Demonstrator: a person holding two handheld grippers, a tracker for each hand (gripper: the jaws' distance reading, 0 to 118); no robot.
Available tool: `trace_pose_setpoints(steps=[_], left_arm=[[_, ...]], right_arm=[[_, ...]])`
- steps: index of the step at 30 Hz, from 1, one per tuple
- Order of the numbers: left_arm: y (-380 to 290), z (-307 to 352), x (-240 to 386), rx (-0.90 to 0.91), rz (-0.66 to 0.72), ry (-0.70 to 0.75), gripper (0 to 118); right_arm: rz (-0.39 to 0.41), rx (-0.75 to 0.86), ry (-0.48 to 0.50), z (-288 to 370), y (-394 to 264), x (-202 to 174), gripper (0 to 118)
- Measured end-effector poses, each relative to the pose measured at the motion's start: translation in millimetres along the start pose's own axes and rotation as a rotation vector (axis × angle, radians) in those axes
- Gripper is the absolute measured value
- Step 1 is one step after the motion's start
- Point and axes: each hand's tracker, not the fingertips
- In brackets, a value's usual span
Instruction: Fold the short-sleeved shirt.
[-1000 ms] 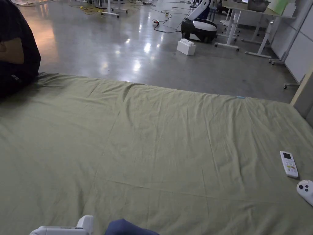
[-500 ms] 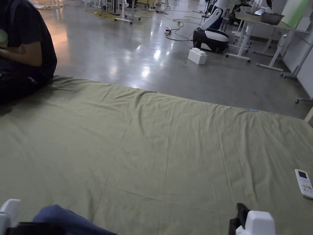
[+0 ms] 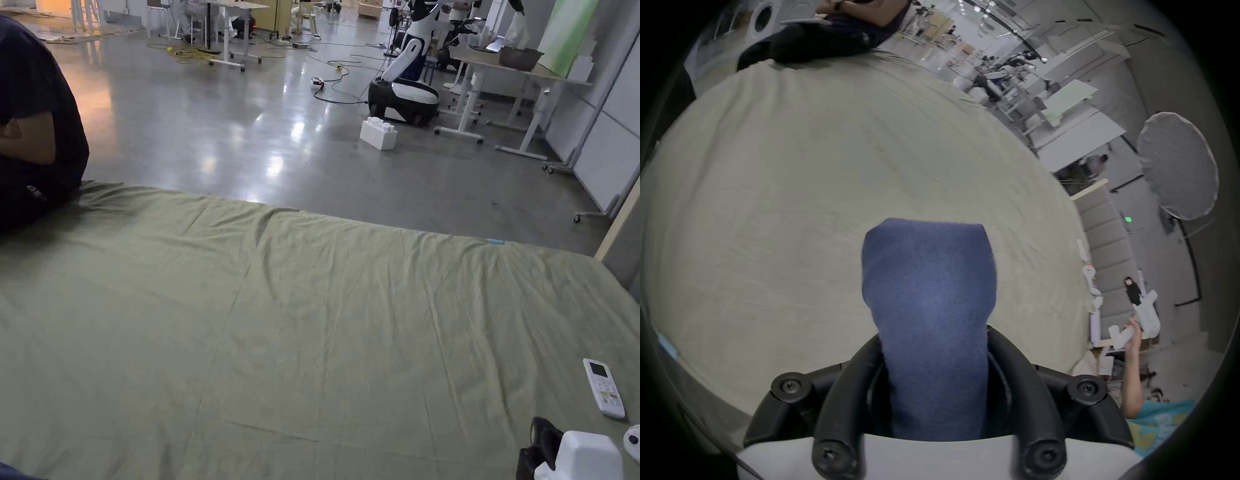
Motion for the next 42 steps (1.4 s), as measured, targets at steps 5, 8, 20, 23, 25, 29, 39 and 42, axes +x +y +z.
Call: trace_pose_setpoints(steps=[5, 8, 20, 23, 25, 29, 39, 42], left_arm=[[6.4, -20.2, -17.9, -0.017, 0.018, 0.194, 36], [3.3, -30.1, -5.9, -0.003, -0.043, 0.358, 60], [6.3, -49.5, 46.3, 0.057, -0.35, 0.765, 69], [8.8, -46.1, 57.9, 0.116, -0.321, 0.871, 69], [4.3, -44.3, 75.9, 0.139, -0.319, 0.882, 69], [-1.9, -47.0, 103.2, 0.238, -0.343, 0.878, 69], [-74.1, -92.7, 230.2, 0.57, -0.477, 0.498, 68], [-96.7, -103.5, 277.8, 0.678, -0.494, 0.415, 68]], right_arm=[[-0.024, -0.034, 0.012, 0.5, -9.5, -3.0, 1], [-0.027, -0.04, 0.016, 0.7, -12.3, -2.8, 1], [-0.054, -0.045, 0.04, 9.5, -21.9, 8.0, 1], [-0.067, -0.05, 0.041, 12.0, -26.0, 13.2, 1], [-0.075, -0.053, 0.041, 13.9, -28.3, 16.9, 1], [-0.089, -0.057, 0.041, 15.1, -32.7, 23.7, 1], [-0.134, -0.032, 0.033, 18.2, -29.8, 28.7, 1], [-0.135, -0.023, 0.037, 18.6, -27.5, 24.9, 1]])
